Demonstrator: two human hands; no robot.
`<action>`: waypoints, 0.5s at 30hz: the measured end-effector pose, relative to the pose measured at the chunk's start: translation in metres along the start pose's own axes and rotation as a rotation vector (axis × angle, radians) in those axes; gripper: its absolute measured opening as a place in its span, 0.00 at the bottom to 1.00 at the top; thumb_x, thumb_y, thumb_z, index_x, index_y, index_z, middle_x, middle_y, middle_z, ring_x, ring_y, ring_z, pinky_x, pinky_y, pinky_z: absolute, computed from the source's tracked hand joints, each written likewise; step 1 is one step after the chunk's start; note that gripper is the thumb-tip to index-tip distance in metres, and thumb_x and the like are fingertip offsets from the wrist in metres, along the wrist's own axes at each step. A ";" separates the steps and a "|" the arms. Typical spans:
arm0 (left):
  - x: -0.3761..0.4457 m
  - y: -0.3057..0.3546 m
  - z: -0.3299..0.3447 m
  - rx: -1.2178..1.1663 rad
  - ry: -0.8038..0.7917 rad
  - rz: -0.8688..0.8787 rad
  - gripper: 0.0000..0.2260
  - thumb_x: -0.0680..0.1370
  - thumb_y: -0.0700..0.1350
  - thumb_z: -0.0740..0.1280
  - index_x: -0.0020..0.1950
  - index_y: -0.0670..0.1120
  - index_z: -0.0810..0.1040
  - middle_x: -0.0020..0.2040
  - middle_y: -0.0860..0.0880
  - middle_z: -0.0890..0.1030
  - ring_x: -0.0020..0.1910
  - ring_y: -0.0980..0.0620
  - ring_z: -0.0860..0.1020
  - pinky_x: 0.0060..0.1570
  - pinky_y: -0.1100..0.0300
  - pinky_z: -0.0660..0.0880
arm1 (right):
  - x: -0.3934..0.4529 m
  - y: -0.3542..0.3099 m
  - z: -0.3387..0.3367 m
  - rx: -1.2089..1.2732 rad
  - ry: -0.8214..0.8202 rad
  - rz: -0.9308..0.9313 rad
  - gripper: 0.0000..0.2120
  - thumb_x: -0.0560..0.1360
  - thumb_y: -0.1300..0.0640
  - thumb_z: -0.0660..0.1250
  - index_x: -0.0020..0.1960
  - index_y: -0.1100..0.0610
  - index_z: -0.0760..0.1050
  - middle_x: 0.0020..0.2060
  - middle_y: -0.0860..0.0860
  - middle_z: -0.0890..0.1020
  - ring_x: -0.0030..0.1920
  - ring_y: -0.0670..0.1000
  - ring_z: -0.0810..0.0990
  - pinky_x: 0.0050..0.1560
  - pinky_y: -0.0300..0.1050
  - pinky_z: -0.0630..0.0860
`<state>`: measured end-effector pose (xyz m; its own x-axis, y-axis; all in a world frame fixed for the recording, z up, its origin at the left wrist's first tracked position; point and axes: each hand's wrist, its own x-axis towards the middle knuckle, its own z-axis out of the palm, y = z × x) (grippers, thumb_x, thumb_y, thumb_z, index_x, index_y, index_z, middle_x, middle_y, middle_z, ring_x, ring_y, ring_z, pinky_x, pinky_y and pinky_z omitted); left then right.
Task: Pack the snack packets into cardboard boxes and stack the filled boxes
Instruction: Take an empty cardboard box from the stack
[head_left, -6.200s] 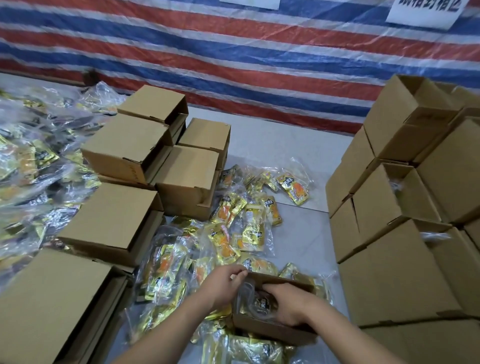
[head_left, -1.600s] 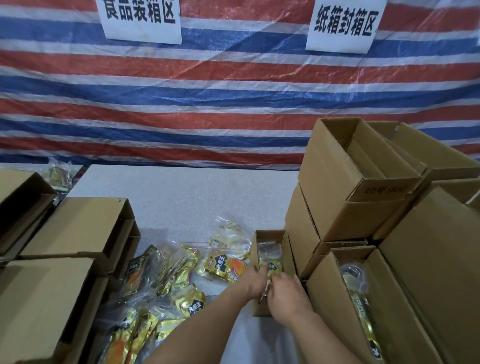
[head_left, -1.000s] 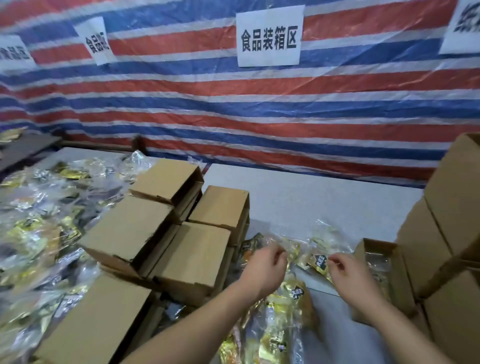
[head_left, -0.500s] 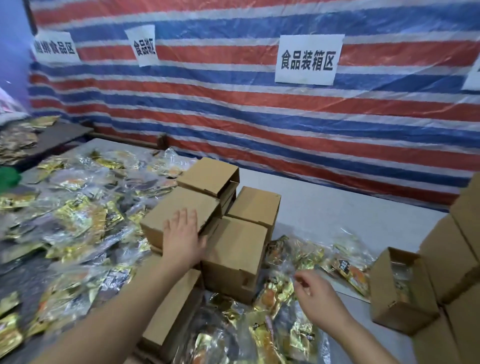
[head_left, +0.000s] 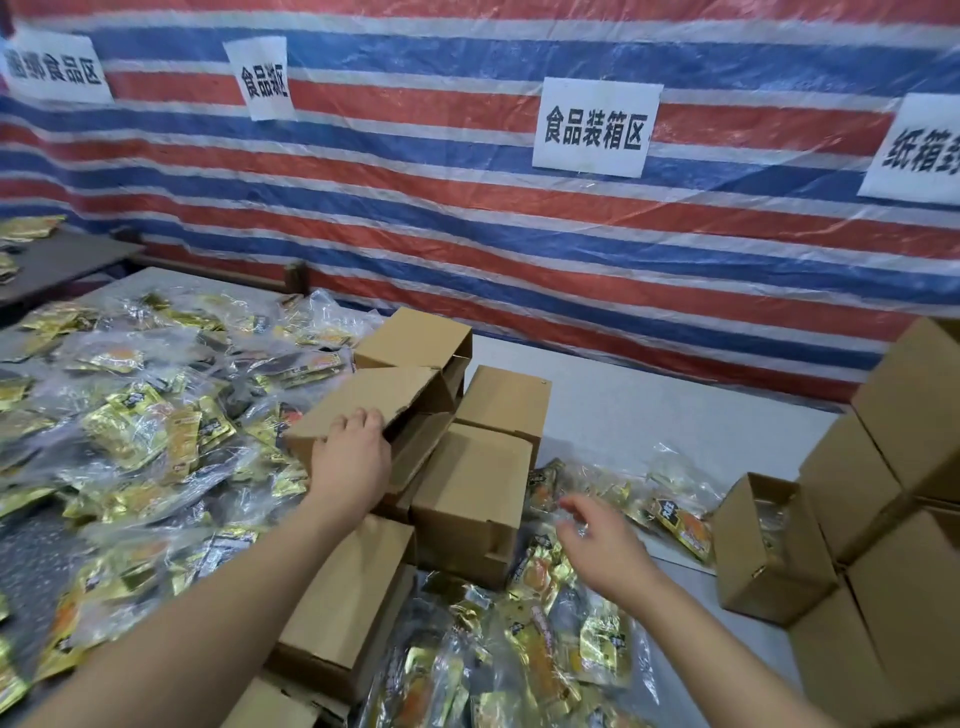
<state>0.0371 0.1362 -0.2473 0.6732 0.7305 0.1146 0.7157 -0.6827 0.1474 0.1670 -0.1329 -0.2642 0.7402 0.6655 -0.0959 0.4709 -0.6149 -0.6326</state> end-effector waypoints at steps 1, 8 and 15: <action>-0.002 0.001 -0.012 -0.052 0.044 0.015 0.16 0.82 0.42 0.54 0.69 0.45 0.71 0.66 0.44 0.76 0.61 0.44 0.75 0.52 0.50 0.77 | 0.002 -0.007 -0.004 0.020 0.012 -0.012 0.18 0.82 0.53 0.61 0.71 0.54 0.71 0.67 0.49 0.75 0.63 0.46 0.73 0.63 0.42 0.69; -0.036 0.035 -0.097 -0.449 0.075 0.170 0.12 0.80 0.42 0.59 0.58 0.50 0.80 0.48 0.50 0.80 0.48 0.49 0.79 0.47 0.55 0.79 | 0.023 -0.069 -0.066 0.096 0.177 -0.122 0.28 0.79 0.51 0.67 0.77 0.52 0.63 0.74 0.51 0.67 0.71 0.51 0.68 0.67 0.46 0.65; -0.067 0.089 -0.107 -0.788 -0.159 0.336 0.10 0.83 0.44 0.60 0.55 0.55 0.79 0.48 0.57 0.80 0.50 0.59 0.77 0.43 0.65 0.76 | 0.003 -0.058 -0.121 -0.166 0.065 -0.128 0.20 0.76 0.55 0.67 0.68 0.49 0.73 0.65 0.50 0.76 0.61 0.51 0.77 0.54 0.41 0.76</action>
<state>0.0352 0.0281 -0.1367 0.8859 0.4409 0.1443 0.1765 -0.6079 0.7741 0.2000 -0.1465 -0.1346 0.6958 0.7176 0.0301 0.6320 -0.5918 -0.5003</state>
